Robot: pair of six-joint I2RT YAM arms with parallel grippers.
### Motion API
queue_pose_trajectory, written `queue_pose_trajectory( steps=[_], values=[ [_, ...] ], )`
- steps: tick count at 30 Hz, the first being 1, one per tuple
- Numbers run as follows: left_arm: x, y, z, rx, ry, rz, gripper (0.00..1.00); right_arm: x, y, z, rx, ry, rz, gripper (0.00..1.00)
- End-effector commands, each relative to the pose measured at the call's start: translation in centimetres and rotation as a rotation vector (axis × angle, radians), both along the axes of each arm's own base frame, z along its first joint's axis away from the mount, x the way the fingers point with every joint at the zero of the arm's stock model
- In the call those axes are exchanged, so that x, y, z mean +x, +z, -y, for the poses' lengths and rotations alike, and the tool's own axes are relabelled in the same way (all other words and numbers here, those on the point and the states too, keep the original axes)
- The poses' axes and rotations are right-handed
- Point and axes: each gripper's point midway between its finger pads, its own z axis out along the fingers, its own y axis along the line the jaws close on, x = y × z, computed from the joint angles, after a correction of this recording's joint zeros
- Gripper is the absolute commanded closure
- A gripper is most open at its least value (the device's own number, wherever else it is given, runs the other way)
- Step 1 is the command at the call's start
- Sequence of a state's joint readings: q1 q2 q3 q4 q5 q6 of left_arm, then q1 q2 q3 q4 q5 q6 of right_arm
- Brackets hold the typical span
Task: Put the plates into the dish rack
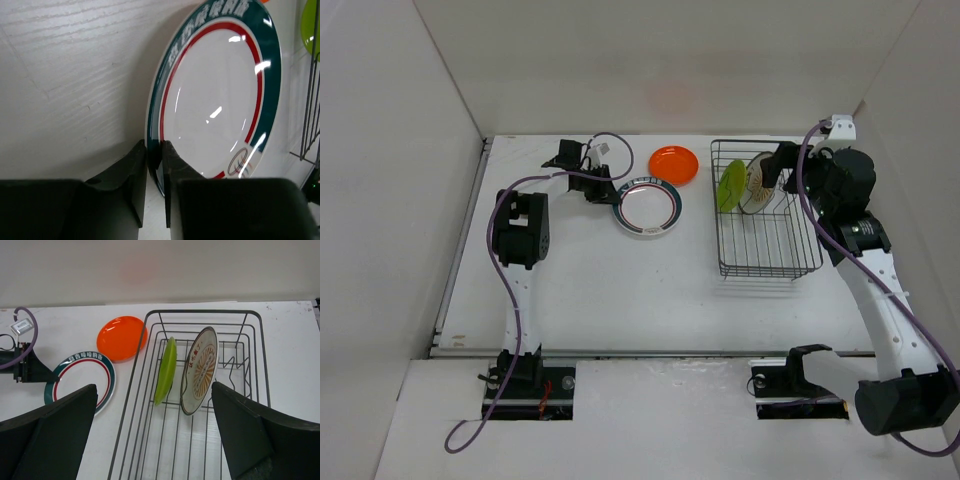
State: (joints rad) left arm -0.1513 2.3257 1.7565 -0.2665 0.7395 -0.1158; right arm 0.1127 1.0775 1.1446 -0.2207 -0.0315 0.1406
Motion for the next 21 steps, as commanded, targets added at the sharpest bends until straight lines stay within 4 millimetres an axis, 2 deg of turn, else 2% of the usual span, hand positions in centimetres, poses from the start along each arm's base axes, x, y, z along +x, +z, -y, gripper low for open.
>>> queue_pose_trajectory(
  steps=[1, 2, 3, 6, 7, 10, 11, 12, 13, 14, 15, 16, 18, 19, 20, 21],
  values=[
    [-1.4, -4.0, -1.3, 0.127, 0.073, -0.119, 0.92, -0.8, 1.4, -0.5, 0.022, 0.015, 0.043, 0.0],
    [-1.7, -4.1, -1.3, 0.13, 0.073, -0.133, 1.0, -0.8, 1.4, -0.5, 0.022, 0.015, 0.043, 0.0],
    [-2.0, -4.8, -1.5, 0.139, 0.083, -0.158, 1.0, -1.0, 1.8, -0.4, 0.023, 0.015, 0.052, 0.0],
    [-2.2, -4.6, -1.2, 0.119, 0.07, -0.162, 1.0, -1.0, 1.8, -0.7, 0.033, 0.024, 0.051, 0.0],
    [-2.1, -3.9, -1.0, 0.106, 0.05, -0.143, 1.0, -1.1, 1.3, -0.9, 0.034, 0.039, 0.04, 0.0],
    [-4.6, -0.3, 0.9, -0.036, -0.118, -0.095, 1.0, -0.8, 0.2, -2.3, 0.051, 0.112, 0.014, 0.0],
    [-5.1, 2.6, 0.9, -0.083, -0.162, -0.044, 1.0, -0.8, -0.7, -3.3, 0.054, 0.154, -0.01, 0.0],
    [-6.2, 4.7, 1.2, -0.158, -0.221, -0.029, 1.0, -1.0, -0.8, -4.2, 0.063, 0.21, -0.009, 0.0],
    [-6.2, 6.4, 0.6, -0.176, -0.254, 0.035, 1.0, -0.9, -0.8, -5.0, 0.066, 0.241, -0.002, 0.0],
    [-7.0, 7.6, 0.8, -0.196, -0.283, 0.056, 1.0, -0.9, -1.6, -5.9, 0.069, 0.278, -0.017, 0.0],
    [-7.7, 10.5, 0.4, -0.226, -0.304, 0.089, 1.0, -1.0, -1.8, -6.3, 0.073, 0.303, -0.019, 0.0],
    [-8.0, 12.0, 0.0, -0.244, -0.317, 0.114, 1.0, -1.4, -2.1, -8.2, 0.082, 0.389, -0.026, 0.0],
    [-8.4, 15.9, -0.4, -0.258, -0.363, 0.215, 1.0, -1.3, -2.8, -10.0, 0.093, 0.477, -0.024, 0.0],
    [-9.5, 17.3, -0.1, -0.298, -0.387, 0.207, 1.0, -2.0, -2.5, -11.5, 0.104, 0.572, -0.011, 0.0],
    [-9.7, 18.5, -0.4, -0.314, -0.394, 0.226, 1.0, -2.4, -3.0, -12.8, 0.117, 0.626, -0.018, 0.0],
    [-9.8, 20.0, -0.4, -0.324, -0.411, 0.257, 1.0, -2.0, -3.0, -13.7, 0.127, 0.661, -0.002, 0.0]
  ],
)
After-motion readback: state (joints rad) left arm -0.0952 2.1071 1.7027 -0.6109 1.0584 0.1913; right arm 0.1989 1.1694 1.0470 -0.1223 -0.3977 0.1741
